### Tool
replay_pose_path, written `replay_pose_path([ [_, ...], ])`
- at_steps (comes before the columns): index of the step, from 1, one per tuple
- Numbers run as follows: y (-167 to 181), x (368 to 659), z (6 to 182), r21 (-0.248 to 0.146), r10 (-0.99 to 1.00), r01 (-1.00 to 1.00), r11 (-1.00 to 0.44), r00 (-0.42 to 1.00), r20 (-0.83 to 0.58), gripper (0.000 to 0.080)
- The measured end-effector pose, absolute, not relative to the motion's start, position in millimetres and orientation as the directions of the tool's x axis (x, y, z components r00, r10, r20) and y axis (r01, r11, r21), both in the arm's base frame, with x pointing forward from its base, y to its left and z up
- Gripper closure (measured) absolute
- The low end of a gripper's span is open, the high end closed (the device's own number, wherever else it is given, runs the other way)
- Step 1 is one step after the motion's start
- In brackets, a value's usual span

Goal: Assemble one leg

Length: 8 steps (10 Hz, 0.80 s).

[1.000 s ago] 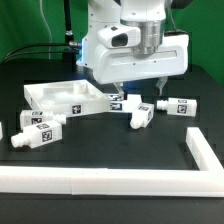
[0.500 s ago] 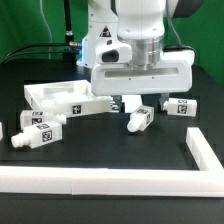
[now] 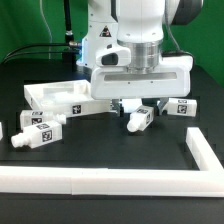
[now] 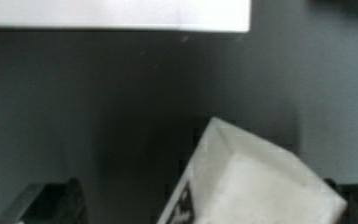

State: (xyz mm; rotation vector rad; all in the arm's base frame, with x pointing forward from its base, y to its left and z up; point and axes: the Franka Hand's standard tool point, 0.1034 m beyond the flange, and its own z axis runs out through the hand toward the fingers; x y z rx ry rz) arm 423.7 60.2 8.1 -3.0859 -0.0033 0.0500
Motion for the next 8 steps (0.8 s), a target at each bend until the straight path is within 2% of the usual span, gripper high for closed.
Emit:
replay_pose_path([
  [1,60.5,423.0,8.0,-0.056,0.003,0.001,-0.998,0.999,-0.04,0.015],
  [3,60.5,423.5,8.0,-0.056,0.003,0.001,-0.998,0.999,-0.038,0.0413],
  [4,60.4,423.5,8.0,-0.056,0.003,0.001,-0.998,0.999,-0.039,0.0413],
  [5,59.9,423.2,8.0,-0.056,0.004,0.002,-0.998,0.999,-0.038,0.0515],
  [8,49.6,387.7,12.4,-0.048,0.027,0.024,-0.999,0.998,-0.058,0.0515],
])
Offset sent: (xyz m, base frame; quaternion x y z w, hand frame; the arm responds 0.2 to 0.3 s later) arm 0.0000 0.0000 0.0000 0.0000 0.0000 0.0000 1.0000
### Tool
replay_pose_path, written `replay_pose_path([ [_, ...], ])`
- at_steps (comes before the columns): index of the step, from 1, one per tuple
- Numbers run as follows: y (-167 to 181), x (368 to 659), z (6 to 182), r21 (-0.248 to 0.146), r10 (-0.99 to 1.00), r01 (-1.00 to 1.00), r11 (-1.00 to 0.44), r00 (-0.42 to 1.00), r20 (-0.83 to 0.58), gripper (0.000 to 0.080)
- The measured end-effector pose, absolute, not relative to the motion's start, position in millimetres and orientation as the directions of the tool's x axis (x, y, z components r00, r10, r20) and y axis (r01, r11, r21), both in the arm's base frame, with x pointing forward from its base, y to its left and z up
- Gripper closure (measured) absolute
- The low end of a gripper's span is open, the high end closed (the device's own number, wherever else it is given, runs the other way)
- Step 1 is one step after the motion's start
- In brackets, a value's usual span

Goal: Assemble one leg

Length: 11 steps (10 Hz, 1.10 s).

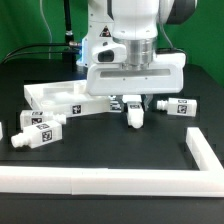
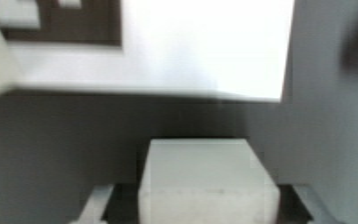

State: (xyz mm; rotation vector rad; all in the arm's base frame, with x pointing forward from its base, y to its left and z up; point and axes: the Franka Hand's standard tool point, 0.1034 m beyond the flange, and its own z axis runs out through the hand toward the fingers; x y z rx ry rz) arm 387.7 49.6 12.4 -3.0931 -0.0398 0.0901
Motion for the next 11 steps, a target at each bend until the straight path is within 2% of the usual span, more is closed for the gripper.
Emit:
replay_pose_path([
  [2,48.3,358.4,9.0,-0.037,0.034,0.032,-0.999,0.997,-0.066,0.0515],
  [7,49.7,357.3,8.1,-0.037,0.038,0.036,-0.999,0.997,-0.064,0.0515],
  [9,49.8,357.7,8.6,-0.037,0.039,0.037,-0.999,0.997,-0.063,0.0246],
  [10,47.8,357.1,19.0,-0.048,0.067,0.062,-0.997,0.994,-0.092,0.0246],
  [11,39.6,363.0,41.8,-0.063,0.08,0.074,-0.995,0.992,-0.102,0.017],
])
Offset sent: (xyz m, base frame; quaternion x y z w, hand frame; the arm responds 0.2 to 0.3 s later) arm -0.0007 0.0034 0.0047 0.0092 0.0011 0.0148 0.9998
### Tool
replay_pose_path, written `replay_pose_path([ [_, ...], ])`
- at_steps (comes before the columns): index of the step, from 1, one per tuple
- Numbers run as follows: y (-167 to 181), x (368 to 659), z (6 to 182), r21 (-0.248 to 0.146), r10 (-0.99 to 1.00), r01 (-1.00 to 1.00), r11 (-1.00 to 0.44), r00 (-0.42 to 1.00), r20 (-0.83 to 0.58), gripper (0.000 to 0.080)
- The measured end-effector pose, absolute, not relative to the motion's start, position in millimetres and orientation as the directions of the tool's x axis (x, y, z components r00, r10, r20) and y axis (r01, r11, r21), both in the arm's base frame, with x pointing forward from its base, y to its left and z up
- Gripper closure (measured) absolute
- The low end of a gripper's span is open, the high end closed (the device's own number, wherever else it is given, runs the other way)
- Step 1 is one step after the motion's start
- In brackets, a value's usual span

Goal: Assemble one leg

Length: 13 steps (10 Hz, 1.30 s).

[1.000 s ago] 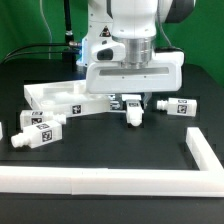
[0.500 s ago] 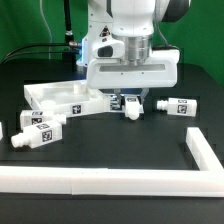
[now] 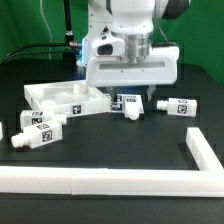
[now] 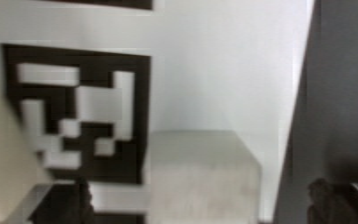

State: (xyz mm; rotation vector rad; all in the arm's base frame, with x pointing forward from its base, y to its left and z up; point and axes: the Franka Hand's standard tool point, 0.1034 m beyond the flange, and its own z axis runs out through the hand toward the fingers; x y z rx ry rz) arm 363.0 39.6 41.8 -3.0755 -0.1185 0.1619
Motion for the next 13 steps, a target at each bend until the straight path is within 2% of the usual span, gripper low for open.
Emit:
replay_pose_path([
  [2,13.9,377.7,74.5,-0.079,0.108,0.102,-0.992,0.991,-0.083,0.0154],
  [4,-1.7,381.3,74.7,-0.076,0.122,0.117,-0.99,0.99,-0.068,0.0151],
  [9,-3.8,379.6,72.4,-0.076,0.133,0.128,-0.989,0.989,-0.07,0.0151],
  [10,-23.7,372.9,63.2,-0.075,0.235,0.23,-0.97,0.97,-0.064,0.0151],
  [11,-52.7,366.6,63.9,-0.097,0.257,0.248,-0.964,0.962,-0.091,0.0151],
  [12,-77.4,370.4,70.8,-0.095,0.275,0.267,-0.959,0.958,-0.087,0.0151],
  [13,-101.3,374.2,71.0,-0.075,0.348,0.343,-0.936,0.935,-0.071,0.0151],
])
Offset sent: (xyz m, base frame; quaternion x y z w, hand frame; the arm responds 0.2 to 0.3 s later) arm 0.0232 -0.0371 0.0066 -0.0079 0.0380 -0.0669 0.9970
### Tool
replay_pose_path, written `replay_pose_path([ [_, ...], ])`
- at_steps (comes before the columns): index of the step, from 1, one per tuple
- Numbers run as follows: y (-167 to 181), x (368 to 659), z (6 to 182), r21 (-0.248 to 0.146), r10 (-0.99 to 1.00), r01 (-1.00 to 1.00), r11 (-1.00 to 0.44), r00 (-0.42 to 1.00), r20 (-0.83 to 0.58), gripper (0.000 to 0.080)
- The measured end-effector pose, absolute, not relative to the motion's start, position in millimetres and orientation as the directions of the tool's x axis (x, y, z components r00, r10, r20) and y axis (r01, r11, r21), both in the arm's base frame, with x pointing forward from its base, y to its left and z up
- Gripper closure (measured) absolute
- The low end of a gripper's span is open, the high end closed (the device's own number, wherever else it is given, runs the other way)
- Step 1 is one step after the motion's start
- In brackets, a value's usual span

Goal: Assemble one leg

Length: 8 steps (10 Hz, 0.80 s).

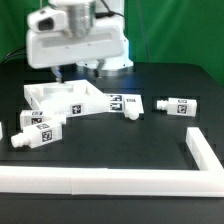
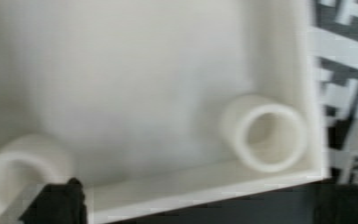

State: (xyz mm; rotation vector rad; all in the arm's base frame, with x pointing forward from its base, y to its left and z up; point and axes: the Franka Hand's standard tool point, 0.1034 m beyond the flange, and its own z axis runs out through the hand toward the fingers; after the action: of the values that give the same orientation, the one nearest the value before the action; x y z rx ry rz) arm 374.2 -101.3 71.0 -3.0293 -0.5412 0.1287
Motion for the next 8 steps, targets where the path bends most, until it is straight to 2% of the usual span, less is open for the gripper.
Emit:
replay_pose_path([
  [1,-128.1,380.7,65.2,-0.039,0.406,0.405,-0.914,0.913,-0.043,0.0151],
  [2,-143.7,382.1,61.8,-0.019,0.406,0.406,-0.914,0.913,-0.031,0.0151],
  [6,-146.2,379.2,59.3,-0.018,0.399,0.399,-0.917,0.916,-0.029,0.0151],
  [7,-149.8,377.0,54.9,-0.018,0.407,0.406,-0.914,0.913,-0.035,0.0151],
  [8,-164.2,372.0,39.7,-0.01,0.42,0.421,-0.907,0.906,-0.053,0.0151],
])
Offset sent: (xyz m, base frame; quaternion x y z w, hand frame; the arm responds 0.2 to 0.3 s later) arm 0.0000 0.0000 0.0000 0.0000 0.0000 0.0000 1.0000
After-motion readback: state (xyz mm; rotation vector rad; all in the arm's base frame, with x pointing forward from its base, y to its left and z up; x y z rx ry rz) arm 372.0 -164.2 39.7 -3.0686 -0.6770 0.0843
